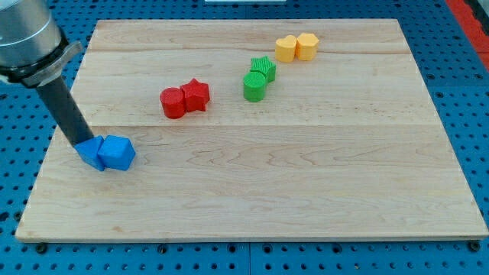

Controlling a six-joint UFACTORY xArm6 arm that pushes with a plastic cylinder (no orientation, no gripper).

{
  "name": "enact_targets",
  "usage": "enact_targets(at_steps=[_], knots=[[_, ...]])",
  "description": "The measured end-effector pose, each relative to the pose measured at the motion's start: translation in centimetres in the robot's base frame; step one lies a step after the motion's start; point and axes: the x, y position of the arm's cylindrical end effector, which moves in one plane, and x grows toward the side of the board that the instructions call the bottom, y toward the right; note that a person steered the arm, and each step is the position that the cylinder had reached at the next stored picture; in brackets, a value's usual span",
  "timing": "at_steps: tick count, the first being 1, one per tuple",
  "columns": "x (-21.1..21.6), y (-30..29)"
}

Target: Move the blue cube to the left of the yellow heart

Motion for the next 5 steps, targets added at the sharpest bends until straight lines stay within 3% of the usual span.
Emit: enact_targets(at_steps=[2,3,5], knots=[[-0.4,-0.9],[-3.1,-0.5],[-3.0,4.1]])
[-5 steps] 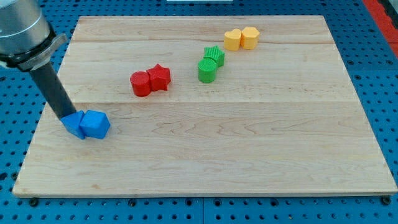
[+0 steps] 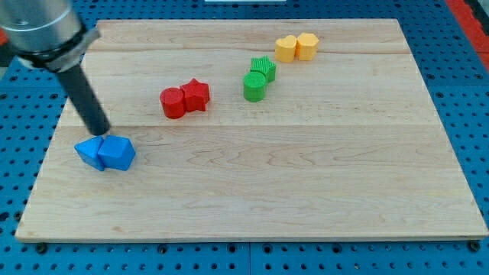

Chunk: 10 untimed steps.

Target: Move the blue cube to the left of the yellow heart

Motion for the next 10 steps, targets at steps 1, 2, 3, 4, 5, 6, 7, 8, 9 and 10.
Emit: enact_targets(at_steps=[1,2,3,4,5,6,7,8,9,10], knots=[[-1.1,4.1],[-1.1,7.5],[-1.3,16.9],[-3.4,24.6],[-3.7,24.3],[1.7,24.7],[9.5,22.8],[12.9,13.3],[10.5,2.6],[6.1,0.6]])
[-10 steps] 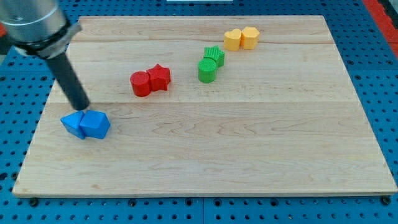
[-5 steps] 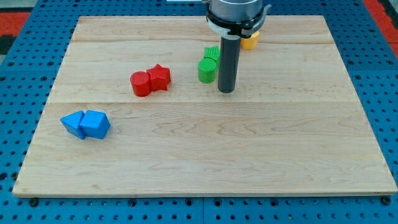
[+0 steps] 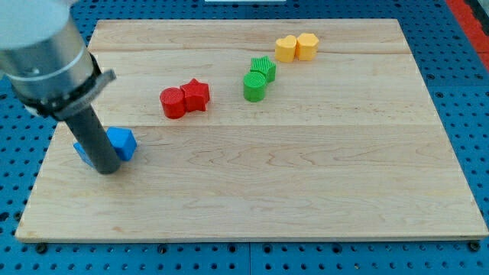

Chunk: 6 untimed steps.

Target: Move the blue cube to the left of the yellow heart

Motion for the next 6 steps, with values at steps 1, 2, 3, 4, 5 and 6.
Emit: enact_targets(at_steps=[1,2,3,4,5,6], knots=[[-0.9,-0.1],[-2.3,0.7],[-7.1,1.3],[-10.7,2.7],[-14.8,5.8],[-17.6,13.9]])
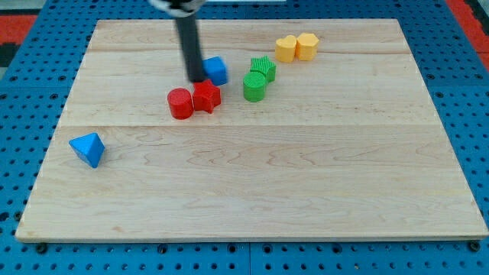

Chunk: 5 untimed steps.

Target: Move the blue cube to the left of the yellow heart

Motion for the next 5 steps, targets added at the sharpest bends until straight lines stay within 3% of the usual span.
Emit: enact_targets(at_steps=[1,2,3,5], knots=[[-0.5,3.8],[-1.6,3.9],[-5.3,6.7],[-5.2,6.2]])
